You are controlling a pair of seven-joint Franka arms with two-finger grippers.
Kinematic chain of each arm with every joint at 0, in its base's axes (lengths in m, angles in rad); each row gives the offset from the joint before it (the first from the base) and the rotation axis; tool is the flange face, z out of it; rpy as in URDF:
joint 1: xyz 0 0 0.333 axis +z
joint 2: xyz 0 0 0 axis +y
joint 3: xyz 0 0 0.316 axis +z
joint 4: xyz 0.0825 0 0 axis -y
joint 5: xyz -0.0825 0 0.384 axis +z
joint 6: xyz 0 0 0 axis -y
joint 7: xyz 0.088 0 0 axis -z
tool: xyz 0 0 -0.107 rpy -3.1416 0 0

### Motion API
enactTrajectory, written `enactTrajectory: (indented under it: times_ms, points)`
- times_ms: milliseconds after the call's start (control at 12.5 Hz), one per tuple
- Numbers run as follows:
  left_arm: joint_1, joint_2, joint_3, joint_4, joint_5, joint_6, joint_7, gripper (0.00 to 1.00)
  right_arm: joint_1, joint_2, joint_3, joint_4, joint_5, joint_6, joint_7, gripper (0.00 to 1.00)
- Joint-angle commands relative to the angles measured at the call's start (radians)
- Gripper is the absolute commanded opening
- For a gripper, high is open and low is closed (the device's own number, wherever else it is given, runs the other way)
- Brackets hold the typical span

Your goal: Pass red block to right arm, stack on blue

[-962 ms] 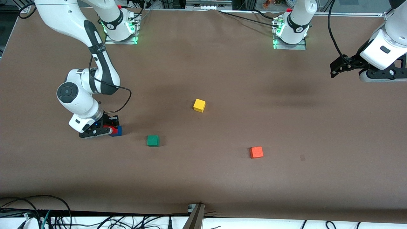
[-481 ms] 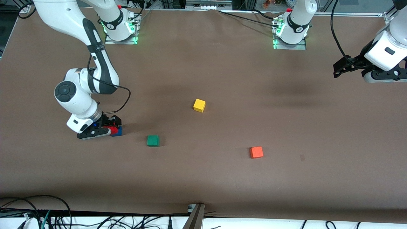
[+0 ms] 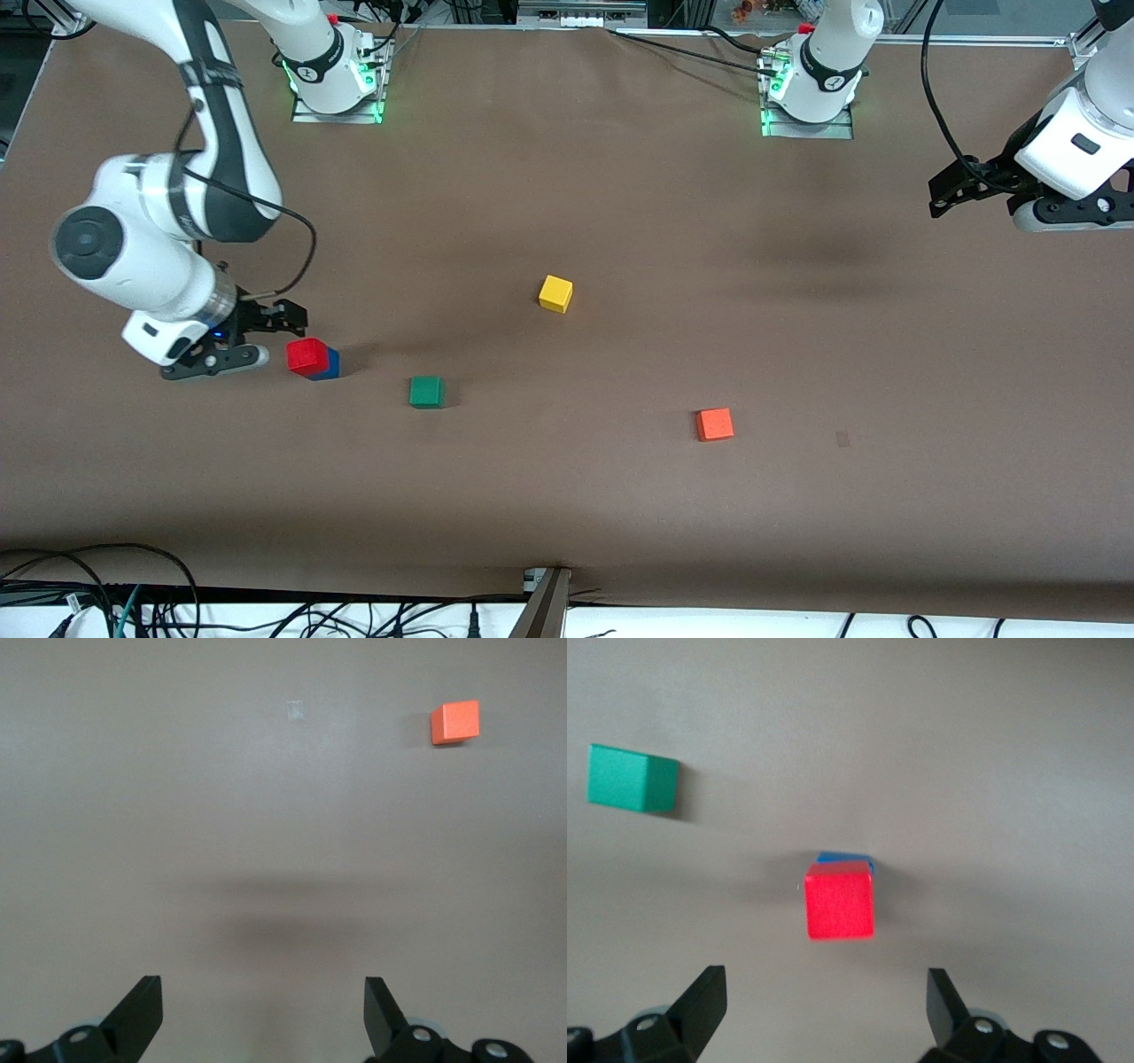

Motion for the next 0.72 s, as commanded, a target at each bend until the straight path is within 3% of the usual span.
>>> enactTrajectory:
  times_ms: [0,321,561,642]
  points:
    - [0.018,-0.006,-0.025,-0.001,-0.006,-0.009,-0.011,1.0,-0.001,0.007,-0.03,0.164,-0.015,-0.234,0.008,1.0]
    - [0.018,-0.004,-0.024,0.001,-0.004,-0.009,-0.01,1.0,-0.008,0.005,-0.04,0.351,-0.015,-0.527,0.031,1.0]
    - [0.019,0.012,-0.022,0.019,-0.006,-0.007,-0.011,1.0,-0.039,-0.087,-0.033,0.356,-0.012,-0.601,0.099,1.0]
    - [0.019,0.04,-0.022,0.056,-0.006,-0.009,-0.011,1.0,-0.059,-0.119,0.012,0.35,-0.014,-0.601,0.097,1.0]
